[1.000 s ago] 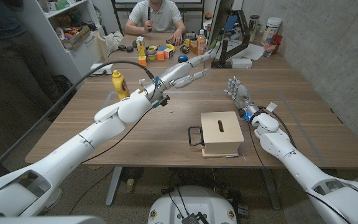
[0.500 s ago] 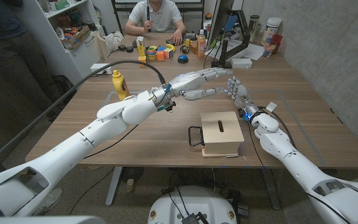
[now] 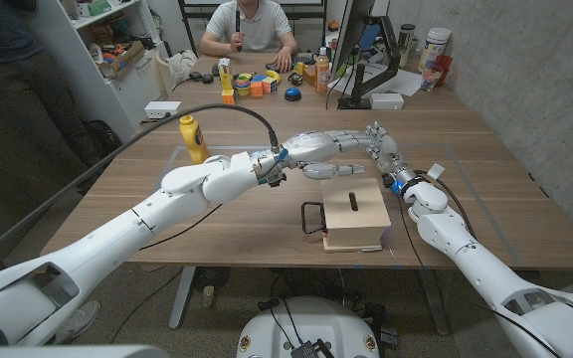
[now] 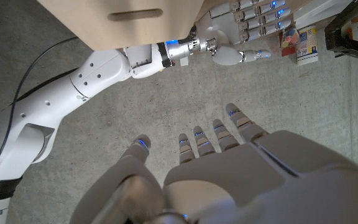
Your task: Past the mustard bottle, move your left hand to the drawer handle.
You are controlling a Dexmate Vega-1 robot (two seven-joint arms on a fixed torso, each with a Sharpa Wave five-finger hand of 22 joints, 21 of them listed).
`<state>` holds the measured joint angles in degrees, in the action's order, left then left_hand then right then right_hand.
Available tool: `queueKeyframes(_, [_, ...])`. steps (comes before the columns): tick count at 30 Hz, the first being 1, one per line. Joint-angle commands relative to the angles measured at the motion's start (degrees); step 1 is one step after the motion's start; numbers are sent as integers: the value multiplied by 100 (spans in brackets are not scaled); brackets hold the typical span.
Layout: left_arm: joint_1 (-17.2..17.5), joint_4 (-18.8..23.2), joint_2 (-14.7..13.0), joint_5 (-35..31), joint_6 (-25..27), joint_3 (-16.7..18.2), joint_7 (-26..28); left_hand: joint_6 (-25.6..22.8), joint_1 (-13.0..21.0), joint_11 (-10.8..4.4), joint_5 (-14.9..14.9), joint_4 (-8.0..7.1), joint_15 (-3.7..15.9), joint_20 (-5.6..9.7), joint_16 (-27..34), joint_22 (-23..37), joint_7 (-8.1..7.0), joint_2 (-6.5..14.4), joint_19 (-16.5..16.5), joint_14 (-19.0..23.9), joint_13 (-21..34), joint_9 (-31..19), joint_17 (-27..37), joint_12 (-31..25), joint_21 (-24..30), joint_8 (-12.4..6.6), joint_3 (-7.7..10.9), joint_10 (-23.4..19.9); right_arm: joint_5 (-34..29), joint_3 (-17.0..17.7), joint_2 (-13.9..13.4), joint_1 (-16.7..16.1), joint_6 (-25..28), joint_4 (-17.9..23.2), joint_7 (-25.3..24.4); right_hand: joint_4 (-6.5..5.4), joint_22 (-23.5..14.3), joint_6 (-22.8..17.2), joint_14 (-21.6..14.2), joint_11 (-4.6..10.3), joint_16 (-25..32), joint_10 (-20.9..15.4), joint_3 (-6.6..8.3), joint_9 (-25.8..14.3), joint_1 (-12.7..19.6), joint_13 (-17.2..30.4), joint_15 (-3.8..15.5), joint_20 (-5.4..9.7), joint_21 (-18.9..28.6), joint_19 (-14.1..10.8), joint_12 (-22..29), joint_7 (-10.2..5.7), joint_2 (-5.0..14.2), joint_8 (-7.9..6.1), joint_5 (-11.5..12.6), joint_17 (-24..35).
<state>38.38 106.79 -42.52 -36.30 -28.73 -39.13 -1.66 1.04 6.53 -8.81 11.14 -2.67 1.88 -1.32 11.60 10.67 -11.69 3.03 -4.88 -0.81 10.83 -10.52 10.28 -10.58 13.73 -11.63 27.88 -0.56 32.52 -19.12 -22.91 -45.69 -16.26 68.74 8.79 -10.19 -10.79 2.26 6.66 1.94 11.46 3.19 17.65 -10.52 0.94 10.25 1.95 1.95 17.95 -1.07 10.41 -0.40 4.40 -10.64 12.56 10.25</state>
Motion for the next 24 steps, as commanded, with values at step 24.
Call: queueKeyframes(24, [-179,44,-156,-800,118,-449,-171,87,103,-92,70,308,169,-1097,94,-12,-110,-267,-521,23,50,-96,32,-74,-61,-47,-172,146,5,3,-15,3,13,-16,6,21,-23,8,23,8,20,5,-20,-20,38,31,266,616,-44,-40,38,-23,441,-30,35,19])
